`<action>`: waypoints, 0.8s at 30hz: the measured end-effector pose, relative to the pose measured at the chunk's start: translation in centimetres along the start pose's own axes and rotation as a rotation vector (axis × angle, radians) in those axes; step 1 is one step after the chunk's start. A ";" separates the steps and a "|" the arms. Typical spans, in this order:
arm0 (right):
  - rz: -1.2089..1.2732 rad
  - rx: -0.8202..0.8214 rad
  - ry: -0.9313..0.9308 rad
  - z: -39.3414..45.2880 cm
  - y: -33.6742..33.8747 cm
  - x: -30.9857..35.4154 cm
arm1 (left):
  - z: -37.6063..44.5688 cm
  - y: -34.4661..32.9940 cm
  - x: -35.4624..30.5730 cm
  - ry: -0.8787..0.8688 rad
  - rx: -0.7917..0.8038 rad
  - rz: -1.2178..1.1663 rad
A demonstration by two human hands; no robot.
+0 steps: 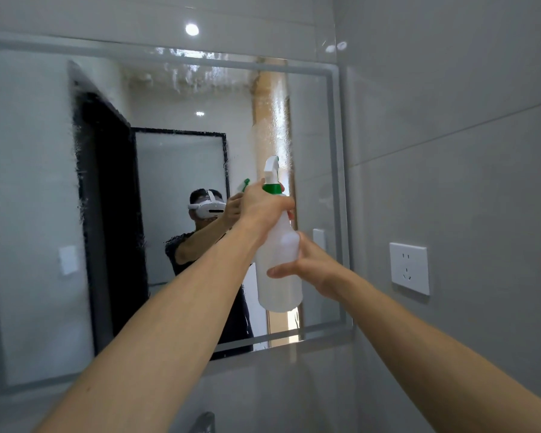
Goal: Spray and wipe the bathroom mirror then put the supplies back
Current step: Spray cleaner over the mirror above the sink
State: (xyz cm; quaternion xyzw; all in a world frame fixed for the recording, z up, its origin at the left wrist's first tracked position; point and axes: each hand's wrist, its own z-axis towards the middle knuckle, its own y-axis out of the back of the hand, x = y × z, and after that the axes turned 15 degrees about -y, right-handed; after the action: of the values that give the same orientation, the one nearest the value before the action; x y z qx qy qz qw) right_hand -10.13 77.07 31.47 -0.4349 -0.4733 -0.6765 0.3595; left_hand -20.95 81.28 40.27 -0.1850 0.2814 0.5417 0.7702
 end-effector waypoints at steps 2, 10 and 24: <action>0.005 0.020 -0.003 0.0 -0.6 0.1 | -0.1 0.7 0.2 0.023 0.015 -0.032; 0.018 0.095 0.019 0.6 -4.4 0.7 | -0.9 5.1 0.5 0.041 0.011 -0.012; 0.022 0.384 0.069 1.9 -17.6 2.5 | -5.1 17.7 0.7 0.037 -0.262 0.242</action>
State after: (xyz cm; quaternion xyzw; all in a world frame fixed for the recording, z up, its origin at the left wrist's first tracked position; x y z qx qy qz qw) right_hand -26.36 83.91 28.35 -0.3399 -0.5763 -0.5843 0.4593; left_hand -38.59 84.90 36.20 -0.2585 0.2428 0.6592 0.6632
